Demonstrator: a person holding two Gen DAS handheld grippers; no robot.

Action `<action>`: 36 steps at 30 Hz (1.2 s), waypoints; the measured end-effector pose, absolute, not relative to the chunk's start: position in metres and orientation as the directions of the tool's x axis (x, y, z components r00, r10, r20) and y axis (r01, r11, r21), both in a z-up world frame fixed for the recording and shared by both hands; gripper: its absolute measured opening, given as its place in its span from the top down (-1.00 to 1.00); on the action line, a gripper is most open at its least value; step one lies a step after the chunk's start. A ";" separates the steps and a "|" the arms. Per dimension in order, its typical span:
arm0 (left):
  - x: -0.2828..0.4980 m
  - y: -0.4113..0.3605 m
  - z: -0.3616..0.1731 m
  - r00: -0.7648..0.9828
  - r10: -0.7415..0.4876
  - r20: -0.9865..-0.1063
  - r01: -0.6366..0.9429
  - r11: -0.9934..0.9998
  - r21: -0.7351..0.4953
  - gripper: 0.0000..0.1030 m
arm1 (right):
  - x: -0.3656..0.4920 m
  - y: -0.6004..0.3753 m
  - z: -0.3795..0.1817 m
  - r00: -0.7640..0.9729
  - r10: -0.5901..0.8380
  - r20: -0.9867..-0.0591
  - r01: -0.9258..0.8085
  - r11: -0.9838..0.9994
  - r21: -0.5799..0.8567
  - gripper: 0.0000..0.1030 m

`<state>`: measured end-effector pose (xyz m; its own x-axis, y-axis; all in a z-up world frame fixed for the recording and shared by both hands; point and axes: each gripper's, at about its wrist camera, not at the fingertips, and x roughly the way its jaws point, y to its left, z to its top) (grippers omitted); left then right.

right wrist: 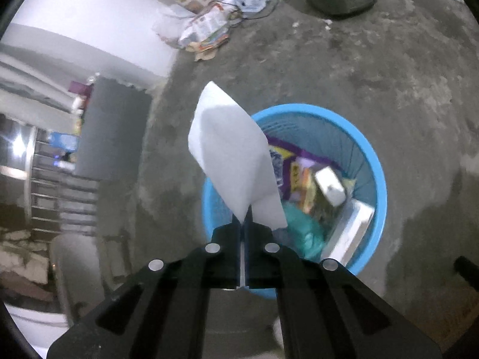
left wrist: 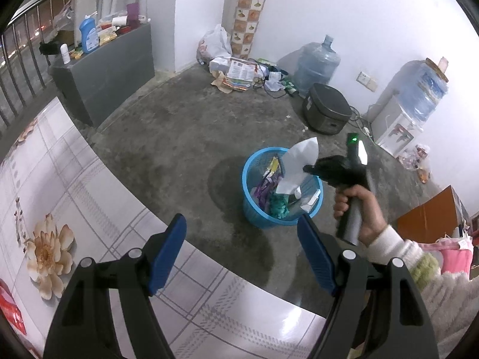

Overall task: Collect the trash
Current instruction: 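Press the white tissue down into the wastebasket with the right gripper, then move both tools back from the wastebasket over the table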

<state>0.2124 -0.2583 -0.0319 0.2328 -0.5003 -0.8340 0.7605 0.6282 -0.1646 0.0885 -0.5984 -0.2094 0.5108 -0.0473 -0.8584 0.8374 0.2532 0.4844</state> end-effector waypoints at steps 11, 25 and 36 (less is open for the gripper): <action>0.217 -0.256 -0.032 0.238 -0.493 -0.837 0.755 0.636 -0.159 -0.44 | 0.081 -0.614 -0.243 0.358 -0.099 -0.928 0.902 0.294 0.317 -0.16; 0.211 -0.259 -0.019 0.245 -0.514 -0.822 0.766 0.622 -0.161 -0.44 | 0.100 -0.581 -0.237 0.351 -0.067 -0.934 0.867 0.400 0.297 0.39; 0.190 -0.248 0.017 0.305 -0.581 -0.755 0.777 0.610 -0.156 -0.44 | 0.077 -0.495 -0.113 0.520 -0.133 -0.844 0.744 0.556 0.371 -0.14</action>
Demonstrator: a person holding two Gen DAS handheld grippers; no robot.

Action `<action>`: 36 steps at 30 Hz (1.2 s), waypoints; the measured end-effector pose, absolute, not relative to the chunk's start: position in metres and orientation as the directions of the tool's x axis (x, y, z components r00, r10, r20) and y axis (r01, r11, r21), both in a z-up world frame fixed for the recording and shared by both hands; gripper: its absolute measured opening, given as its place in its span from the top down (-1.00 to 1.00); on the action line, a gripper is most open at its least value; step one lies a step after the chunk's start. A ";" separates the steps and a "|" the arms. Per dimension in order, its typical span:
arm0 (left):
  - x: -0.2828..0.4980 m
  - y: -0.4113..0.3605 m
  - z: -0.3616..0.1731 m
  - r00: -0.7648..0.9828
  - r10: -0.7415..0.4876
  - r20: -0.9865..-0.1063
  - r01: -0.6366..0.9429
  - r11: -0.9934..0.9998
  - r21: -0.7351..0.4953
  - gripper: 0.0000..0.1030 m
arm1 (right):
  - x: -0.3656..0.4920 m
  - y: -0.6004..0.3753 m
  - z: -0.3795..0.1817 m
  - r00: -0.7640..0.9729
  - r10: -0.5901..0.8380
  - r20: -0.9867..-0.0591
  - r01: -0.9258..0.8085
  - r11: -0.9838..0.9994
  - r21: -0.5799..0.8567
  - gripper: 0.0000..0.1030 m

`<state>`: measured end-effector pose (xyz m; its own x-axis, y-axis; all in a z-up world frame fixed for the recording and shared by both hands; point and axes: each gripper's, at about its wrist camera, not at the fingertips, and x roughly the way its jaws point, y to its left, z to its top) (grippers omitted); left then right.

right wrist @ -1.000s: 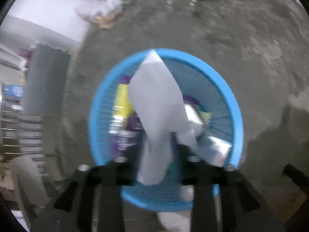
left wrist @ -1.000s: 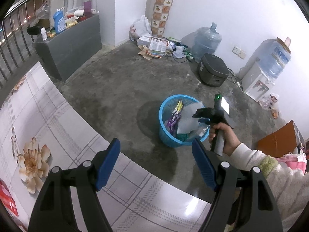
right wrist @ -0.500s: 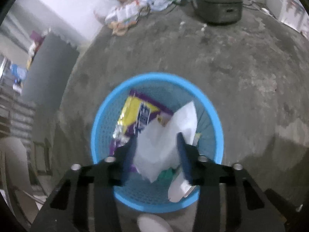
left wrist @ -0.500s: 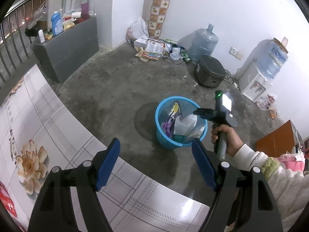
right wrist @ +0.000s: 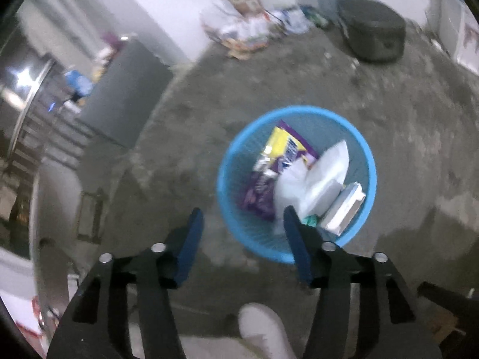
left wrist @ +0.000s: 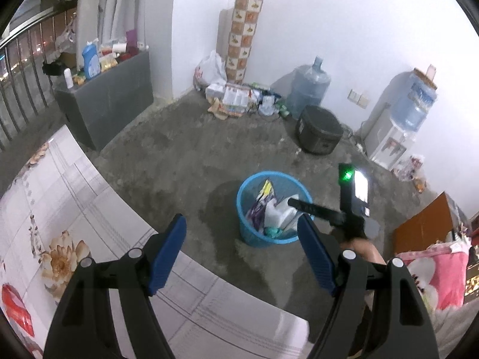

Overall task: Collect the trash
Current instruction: 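Move both tools back from the wastebasket over the table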

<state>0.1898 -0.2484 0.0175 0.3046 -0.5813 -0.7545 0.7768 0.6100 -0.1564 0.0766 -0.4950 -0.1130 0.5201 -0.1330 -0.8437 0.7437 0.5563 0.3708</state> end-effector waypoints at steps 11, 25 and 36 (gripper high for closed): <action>0.131 -0.186 0.078 0.406 -0.661 -0.630 0.761 0.627 -0.168 -0.45 | 0.065 -0.411 0.000 0.670 -0.152 -0.726 0.560 0.746 0.360 -0.40; 0.078 0.023 0.146 0.769 -0.470 -0.433 0.445 0.880 -0.164 -0.45 | 0.080 -0.327 0.045 0.792 0.080 -0.605 0.242 0.868 0.433 -0.40; 0.052 0.191 0.113 0.896 -0.127 -0.425 0.015 0.966 -0.258 -0.44 | 0.137 -0.240 0.046 0.708 0.370 -0.601 0.021 0.840 0.542 -0.39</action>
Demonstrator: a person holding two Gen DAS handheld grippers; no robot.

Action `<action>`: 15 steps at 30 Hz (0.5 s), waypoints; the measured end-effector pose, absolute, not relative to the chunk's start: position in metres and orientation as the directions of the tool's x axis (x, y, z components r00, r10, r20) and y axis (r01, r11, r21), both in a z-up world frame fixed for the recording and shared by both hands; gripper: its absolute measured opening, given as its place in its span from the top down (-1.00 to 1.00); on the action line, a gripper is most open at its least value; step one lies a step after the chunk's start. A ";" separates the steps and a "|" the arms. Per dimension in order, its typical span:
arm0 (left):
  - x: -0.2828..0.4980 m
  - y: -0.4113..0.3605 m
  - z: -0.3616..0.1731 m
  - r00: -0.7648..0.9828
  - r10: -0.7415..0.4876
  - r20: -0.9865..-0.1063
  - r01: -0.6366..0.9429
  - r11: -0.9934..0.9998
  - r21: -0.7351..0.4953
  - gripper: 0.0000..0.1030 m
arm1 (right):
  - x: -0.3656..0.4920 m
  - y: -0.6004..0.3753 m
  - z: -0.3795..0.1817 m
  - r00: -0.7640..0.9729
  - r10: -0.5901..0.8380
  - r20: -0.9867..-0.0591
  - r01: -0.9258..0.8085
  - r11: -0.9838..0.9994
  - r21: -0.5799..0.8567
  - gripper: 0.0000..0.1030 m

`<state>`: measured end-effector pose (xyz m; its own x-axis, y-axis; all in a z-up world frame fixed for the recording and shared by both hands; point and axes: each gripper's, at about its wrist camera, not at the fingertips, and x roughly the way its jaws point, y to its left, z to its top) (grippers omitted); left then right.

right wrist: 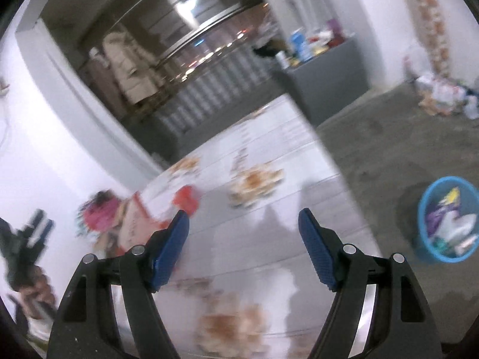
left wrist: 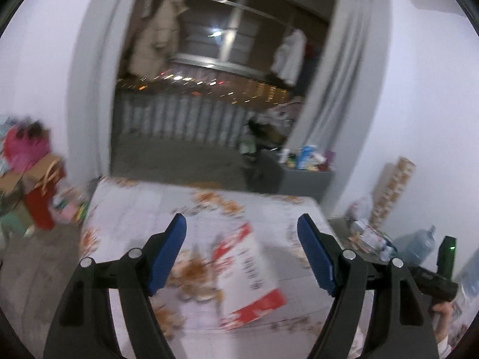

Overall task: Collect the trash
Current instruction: 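Move both tools back from the wastebasket over the table, then grasp the large red-and-white snack bag with the right gripper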

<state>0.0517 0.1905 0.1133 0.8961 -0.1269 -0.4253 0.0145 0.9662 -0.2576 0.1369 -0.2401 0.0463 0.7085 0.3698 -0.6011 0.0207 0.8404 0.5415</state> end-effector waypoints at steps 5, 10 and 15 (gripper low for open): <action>0.070 0.207 0.062 0.843 -0.118 -0.525 -0.038 0.960 -0.277 -0.32 | 0.163 -0.203 0.039 0.633 0.482 -0.606 -0.031 0.798 0.602 -0.29; 0.108 0.195 0.001 0.736 -0.207 -0.645 0.010 0.955 -0.296 0.02 | 0.195 -0.169 0.001 0.490 0.634 -0.598 -0.003 0.688 0.726 -0.12; 0.127 0.180 -0.032 0.670 -0.268 -0.692 0.072 0.951 -0.300 0.15 | 0.218 -0.140 -0.035 0.392 0.779 -0.490 0.056 0.511 0.858 -0.11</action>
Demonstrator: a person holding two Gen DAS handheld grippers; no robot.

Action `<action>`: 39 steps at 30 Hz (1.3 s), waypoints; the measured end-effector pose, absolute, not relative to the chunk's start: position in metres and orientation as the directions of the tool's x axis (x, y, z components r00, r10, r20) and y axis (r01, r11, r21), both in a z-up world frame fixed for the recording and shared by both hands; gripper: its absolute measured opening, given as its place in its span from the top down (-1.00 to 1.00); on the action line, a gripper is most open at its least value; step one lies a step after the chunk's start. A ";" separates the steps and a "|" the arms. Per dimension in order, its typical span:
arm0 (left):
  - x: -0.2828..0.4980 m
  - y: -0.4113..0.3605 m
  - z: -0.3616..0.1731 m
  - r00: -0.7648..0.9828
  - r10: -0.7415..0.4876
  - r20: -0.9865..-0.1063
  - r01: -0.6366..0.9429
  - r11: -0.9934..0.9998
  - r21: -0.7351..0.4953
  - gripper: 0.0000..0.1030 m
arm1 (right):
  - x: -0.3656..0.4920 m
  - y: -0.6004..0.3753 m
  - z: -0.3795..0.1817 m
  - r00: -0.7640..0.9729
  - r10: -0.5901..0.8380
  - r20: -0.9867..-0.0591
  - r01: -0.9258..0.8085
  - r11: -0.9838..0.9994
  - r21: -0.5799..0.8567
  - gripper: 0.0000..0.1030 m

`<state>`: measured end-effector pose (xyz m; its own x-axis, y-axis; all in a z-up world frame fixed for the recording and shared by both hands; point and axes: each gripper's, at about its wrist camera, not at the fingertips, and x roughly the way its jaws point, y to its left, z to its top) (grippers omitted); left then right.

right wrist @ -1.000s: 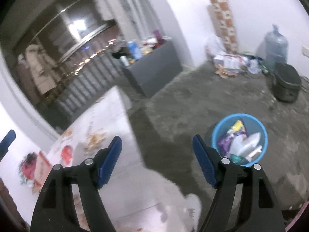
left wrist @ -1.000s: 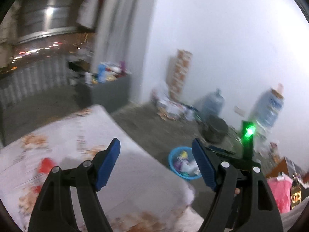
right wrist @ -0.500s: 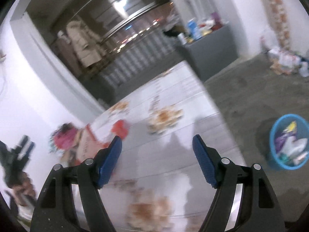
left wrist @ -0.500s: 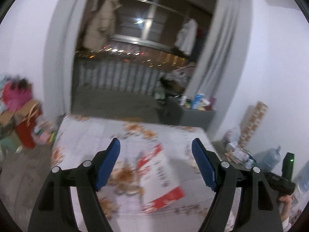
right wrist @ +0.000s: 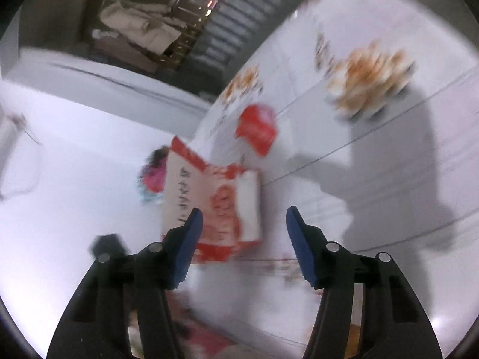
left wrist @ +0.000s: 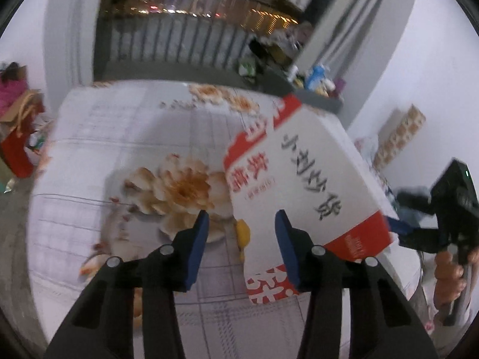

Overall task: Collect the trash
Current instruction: 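Grasp the large red-and-white snack bag with the right gripper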

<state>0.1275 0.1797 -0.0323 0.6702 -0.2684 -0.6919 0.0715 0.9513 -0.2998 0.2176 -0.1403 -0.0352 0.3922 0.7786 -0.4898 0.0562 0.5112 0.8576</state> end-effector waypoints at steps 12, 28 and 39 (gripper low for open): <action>0.142 0.153 -0.062 0.600 -0.256 -0.758 0.184 0.966 -0.181 0.15 | 0.255 -0.089 -0.022 0.369 0.772 -0.518 -0.054 0.574 0.817 -0.54; 0.150 0.155 -0.070 0.558 -0.355 -0.750 0.212 0.935 -0.284 0.38 | 0.258 -0.056 -0.076 0.163 0.764 -0.624 -0.022 0.635 0.772 0.47; 0.158 0.111 -0.052 0.462 -0.535 -0.708 0.394 0.838 -0.377 0.38 | 0.214 -0.120 -0.041 0.318 0.645 -0.695 -0.023 0.739 0.674 0.58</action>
